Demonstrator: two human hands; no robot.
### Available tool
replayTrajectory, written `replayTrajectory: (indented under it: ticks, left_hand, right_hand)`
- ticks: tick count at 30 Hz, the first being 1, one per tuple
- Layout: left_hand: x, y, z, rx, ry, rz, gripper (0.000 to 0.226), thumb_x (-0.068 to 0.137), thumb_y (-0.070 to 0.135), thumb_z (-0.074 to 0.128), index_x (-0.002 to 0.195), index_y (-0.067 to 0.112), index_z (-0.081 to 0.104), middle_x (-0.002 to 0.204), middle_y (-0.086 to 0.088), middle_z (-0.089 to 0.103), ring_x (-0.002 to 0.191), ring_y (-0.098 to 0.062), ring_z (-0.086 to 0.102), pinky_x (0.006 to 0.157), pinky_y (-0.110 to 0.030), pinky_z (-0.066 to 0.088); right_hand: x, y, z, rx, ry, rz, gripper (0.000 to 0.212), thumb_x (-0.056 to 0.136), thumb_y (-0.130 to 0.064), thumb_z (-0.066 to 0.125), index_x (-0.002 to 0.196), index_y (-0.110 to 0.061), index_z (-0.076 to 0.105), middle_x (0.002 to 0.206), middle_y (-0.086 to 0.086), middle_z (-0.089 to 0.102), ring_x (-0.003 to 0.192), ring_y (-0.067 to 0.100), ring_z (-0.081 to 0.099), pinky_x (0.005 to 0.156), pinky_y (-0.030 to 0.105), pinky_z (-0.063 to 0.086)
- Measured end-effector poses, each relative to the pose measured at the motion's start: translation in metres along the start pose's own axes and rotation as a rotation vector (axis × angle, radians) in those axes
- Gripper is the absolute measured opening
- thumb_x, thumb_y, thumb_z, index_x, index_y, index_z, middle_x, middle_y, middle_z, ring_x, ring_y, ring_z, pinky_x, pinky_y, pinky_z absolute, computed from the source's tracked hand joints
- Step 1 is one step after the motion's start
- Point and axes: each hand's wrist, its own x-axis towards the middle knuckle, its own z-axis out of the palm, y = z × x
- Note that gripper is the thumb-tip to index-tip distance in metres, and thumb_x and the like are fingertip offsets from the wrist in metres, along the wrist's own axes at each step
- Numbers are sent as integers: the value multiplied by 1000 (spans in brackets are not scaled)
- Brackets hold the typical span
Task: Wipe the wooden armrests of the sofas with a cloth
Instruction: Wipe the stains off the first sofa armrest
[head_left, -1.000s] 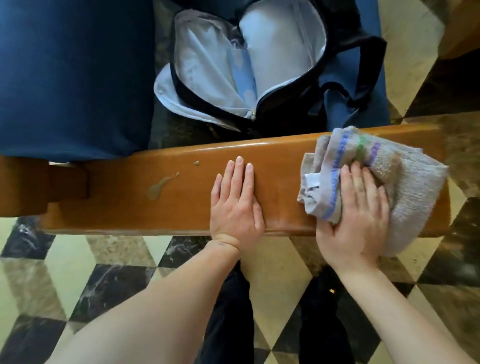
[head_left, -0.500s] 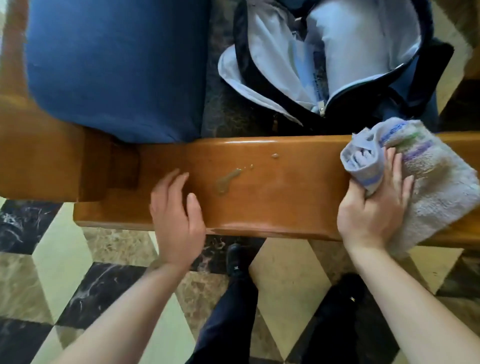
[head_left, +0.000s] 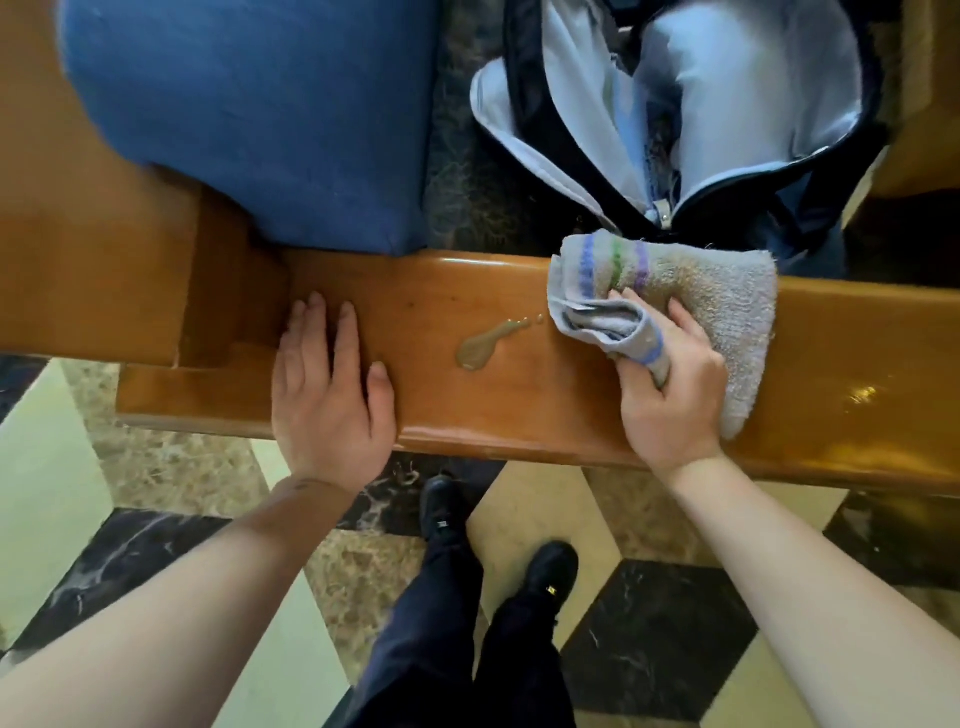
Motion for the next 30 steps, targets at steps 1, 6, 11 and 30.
replayTrajectory:
  ticks: [1,6,11,30]
  left_hand:
    - [0,2,-3,13,-37,5,66,106,43,24,154,1,37,163,-25,31,152,-41,26,122,-56,24]
    - [4,-2,-15,-20,-148,223,68,108,48,19,160,7,27,170,-20,14,159,-31,7,128,-53,10]
    - [20,-1,-11,-44,-134,322,59,109,45,23,162,21,26,170,-16,15,159,-32,6,127,-57,10]
    - [21,-2,-2,-62,-43,237,57,106,38,31,160,19,33,165,-16,32,156,-33,23,126,-53,19]
  right_hand:
    - [0,1,-3,0,-16,-23,46,91,-25,46,120,-2,73,120,15,73,116,23,68,120,43,37]
    - [-11,7,-16,97,26,6,38,89,-25,51,81,4,75,79,7,70,70,17,64,83,28,54]
    - [-22,11,-28,156,177,271,41,86,-28,47,62,5,54,58,11,53,53,22,50,49,31,36]
    - [-17,-69,73,29,360,487,57,96,-37,45,149,-17,51,157,2,48,139,-10,22,126,47,18]
